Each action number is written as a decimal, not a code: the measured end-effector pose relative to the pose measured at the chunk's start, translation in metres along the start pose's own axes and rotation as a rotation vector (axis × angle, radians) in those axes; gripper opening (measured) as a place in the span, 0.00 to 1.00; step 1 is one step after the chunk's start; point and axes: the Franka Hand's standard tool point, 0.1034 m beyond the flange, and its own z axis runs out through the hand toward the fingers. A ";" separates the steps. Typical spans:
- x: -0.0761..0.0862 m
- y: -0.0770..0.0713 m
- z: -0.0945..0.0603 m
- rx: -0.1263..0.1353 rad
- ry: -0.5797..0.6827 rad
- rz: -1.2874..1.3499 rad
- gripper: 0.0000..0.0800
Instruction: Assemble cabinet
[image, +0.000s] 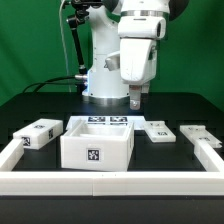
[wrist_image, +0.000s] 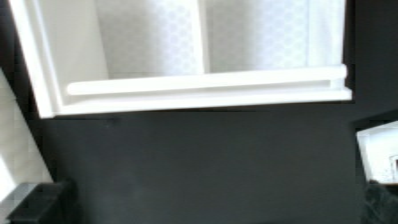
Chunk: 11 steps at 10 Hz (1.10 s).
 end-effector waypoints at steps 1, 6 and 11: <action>0.000 0.000 0.000 0.001 0.000 0.000 1.00; -0.037 -0.024 0.018 0.030 -0.003 -0.164 1.00; -0.053 -0.039 0.029 0.052 -0.003 -0.129 1.00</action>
Offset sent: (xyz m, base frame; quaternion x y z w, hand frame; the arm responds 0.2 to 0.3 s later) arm -0.0360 -0.0188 -0.0117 0.0291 0.0251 -0.1141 0.9927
